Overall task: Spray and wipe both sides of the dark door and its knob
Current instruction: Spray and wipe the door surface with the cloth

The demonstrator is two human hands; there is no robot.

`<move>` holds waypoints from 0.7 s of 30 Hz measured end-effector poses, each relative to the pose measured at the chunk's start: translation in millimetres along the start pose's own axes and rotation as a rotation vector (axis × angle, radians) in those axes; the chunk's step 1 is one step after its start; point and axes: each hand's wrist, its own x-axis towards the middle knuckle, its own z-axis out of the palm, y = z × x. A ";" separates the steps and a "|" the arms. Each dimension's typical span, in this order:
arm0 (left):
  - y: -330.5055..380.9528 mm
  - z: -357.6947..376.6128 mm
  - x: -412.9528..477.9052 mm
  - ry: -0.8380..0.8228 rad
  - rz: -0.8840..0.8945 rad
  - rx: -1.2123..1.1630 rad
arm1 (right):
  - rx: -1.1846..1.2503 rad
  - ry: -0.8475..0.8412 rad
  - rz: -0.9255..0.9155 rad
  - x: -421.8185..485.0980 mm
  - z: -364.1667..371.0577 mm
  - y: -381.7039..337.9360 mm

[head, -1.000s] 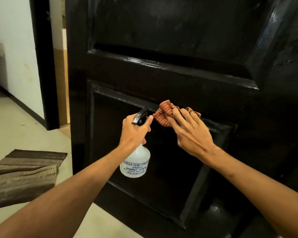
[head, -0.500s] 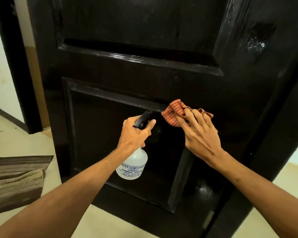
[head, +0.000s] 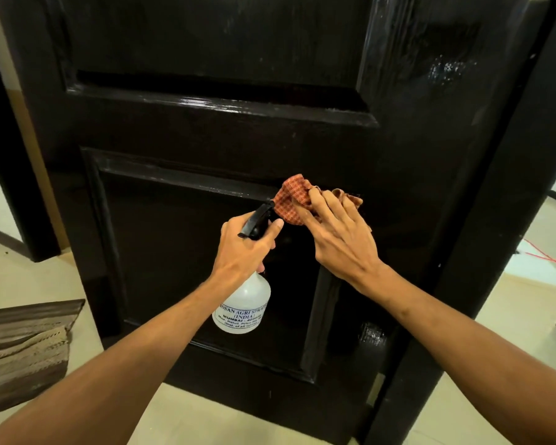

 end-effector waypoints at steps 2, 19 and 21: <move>-0.5 4.5 -3.7 -0.008 0.006 -0.015 | -0.014 0.009 0.043 -14.4 1.2 7.4; -19.4 50.5 -36.1 -0.120 -0.004 -0.089 | 0.050 0.078 0.312 -82.5 17.3 -24.4; -23.6 54.1 -41.4 -0.150 -0.019 -0.090 | 0.100 0.032 0.316 -95.8 18.7 -29.6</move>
